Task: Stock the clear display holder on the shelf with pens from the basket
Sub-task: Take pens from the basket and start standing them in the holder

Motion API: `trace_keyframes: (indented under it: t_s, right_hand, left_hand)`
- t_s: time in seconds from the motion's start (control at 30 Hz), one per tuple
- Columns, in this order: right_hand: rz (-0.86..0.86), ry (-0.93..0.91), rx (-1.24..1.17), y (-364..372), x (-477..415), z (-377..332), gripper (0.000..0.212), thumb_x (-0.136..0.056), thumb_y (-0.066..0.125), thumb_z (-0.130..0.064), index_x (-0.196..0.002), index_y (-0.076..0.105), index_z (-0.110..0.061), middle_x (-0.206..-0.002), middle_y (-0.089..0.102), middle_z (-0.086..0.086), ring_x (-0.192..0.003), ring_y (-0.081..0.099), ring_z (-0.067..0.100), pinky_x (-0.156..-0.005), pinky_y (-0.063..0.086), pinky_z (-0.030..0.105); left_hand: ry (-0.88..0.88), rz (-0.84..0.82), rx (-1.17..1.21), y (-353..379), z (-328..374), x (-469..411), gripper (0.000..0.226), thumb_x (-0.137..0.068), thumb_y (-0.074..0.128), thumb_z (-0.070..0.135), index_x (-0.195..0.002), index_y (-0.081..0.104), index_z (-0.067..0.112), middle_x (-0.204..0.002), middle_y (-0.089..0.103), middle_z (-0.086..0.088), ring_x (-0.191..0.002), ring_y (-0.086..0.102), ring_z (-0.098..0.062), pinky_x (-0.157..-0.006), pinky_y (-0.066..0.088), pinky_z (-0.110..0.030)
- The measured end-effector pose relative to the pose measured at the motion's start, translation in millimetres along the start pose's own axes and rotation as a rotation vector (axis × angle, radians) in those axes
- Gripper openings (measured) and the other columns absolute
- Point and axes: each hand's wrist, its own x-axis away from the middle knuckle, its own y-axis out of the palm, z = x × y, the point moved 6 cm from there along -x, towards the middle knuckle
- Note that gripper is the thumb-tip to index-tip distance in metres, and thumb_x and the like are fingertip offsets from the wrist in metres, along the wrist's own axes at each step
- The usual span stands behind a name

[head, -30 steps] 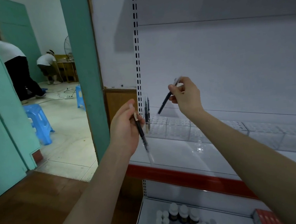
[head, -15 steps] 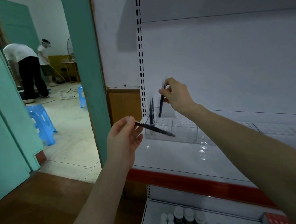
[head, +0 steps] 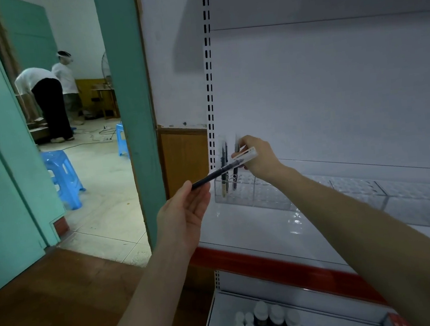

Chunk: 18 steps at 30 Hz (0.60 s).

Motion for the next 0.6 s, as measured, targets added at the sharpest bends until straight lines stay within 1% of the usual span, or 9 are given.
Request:
trace_keyframes:
  t_s: [0.07,0.1,0.13,0.23,0.3,0.37,0.47,0.53,0.6]
  right_hand:
    - [0.006,0.003,0.024,-1,1,-1,0.015,-0.091,0.055,-0.006,-0.104,0.058,0.000,-0.099,0.065,0.016,-0.090,0.063,0.030,-0.063,0.050,0.024]
    - [0.007,0.005,0.022,-1,1,-2,0.014,-0.091,0.057,-0.010,-0.102,0.059,-0.002,-0.096,0.064,0.015,-0.087,0.062,0.029,-0.060,0.044,0.019]
    - [0.002,0.010,0.009,-1,2,-1,0.016,-0.090,0.058,-0.014,-0.103,0.059,-0.003,-0.095,0.064,0.015,-0.086,0.061,0.027,-0.062,0.043,0.018]
    - [0.005,0.056,-0.044,-6,13,4,0.037,-0.090,0.060,-0.015,-0.122,0.052,0.000,-0.107,0.065,0.014,-0.096,0.059,0.023,-0.081,0.042,0.023]
    - [0.102,0.040,-0.162,-17,27,3,0.032,-0.091,0.056,-0.009,-0.122,0.053,0.000,-0.105,0.066,0.014,-0.097,0.062,0.023,-0.089,0.047,0.026]
    - [0.161,0.013,-0.379,-28,45,-2,0.024,-0.090,0.053,-0.003,-0.114,0.058,-0.002,-0.094,0.067,0.010,-0.086,0.065,0.018,-0.088,0.053,0.032]
    - [0.068,0.017,-0.709,-36,66,-14,0.022,-0.089,0.056,-0.006,-0.111,0.057,-0.007,-0.088,0.068,0.004,-0.082,0.067,0.014,-0.080,0.056,0.029]
    - [0.042,0.048,-0.829,-40,71,-19,0.023,-0.090,0.058,-0.013,-0.112,0.057,-0.008,-0.088,0.069,0.005,-0.082,0.068,0.015,-0.077,0.057,0.027]
    - [0.072,0.081,-0.869,-44,70,-20,0.023,-0.090,0.060,-0.017,-0.110,0.058,-0.006,-0.084,0.068,0.004,-0.075,0.068,0.013,-0.071,0.057,0.024]
  left_hand:
    - [-0.005,0.007,0.022,-1,-1,0,0.010,-0.092,0.053,0.008,-0.099,0.058,0.003,-0.081,0.072,-0.014,-0.073,0.072,-0.019,-0.056,0.057,-0.023]
    - [-0.007,0.010,0.036,-1,-1,-1,0.011,-0.092,0.053,0.008,-0.100,0.057,0.003,-0.083,0.072,-0.015,-0.074,0.072,-0.020,-0.058,0.058,-0.024]
    - [-0.011,0.010,0.055,-1,-2,-1,0.011,-0.092,0.053,0.008,-0.100,0.058,0.002,-0.084,0.072,-0.016,-0.075,0.072,-0.020,-0.060,0.059,-0.024]
    - [-0.028,-0.004,0.130,3,-2,0,0.011,-0.092,0.053,0.007,-0.095,0.059,-0.001,-0.083,0.072,-0.018,-0.076,0.072,-0.021,-0.067,0.059,-0.027]
    - [-0.035,-0.011,0.165,8,-3,2,0.011,-0.091,0.053,0.006,-0.092,0.060,-0.002,-0.082,0.072,-0.018,-0.077,0.072,-0.022,-0.071,0.058,-0.028]
    - [-0.037,-0.019,0.175,14,-5,3,0.011,-0.091,0.053,0.006,-0.095,0.059,-0.003,-0.084,0.072,-0.018,-0.078,0.072,-0.022,-0.070,0.059,-0.027]
    - [-0.001,-0.050,0.150,24,-12,6,0.014,-0.089,0.055,0.003,-0.103,0.056,0.000,-0.092,0.070,-0.019,-0.080,0.072,-0.022,-0.068,0.059,-0.025]
    - [0.053,-0.069,0.056,30,-15,10,0.011,-0.088,0.056,0.000,-0.098,0.056,0.002,-0.094,0.069,-0.018,-0.081,0.072,-0.022,-0.069,0.059,-0.024]
    - [0.125,-0.081,-0.086,35,-16,15,0.008,-0.086,0.058,-0.001,-0.093,0.058,0.002,-0.095,0.069,-0.015,-0.085,0.071,-0.022,-0.070,0.059,-0.024]
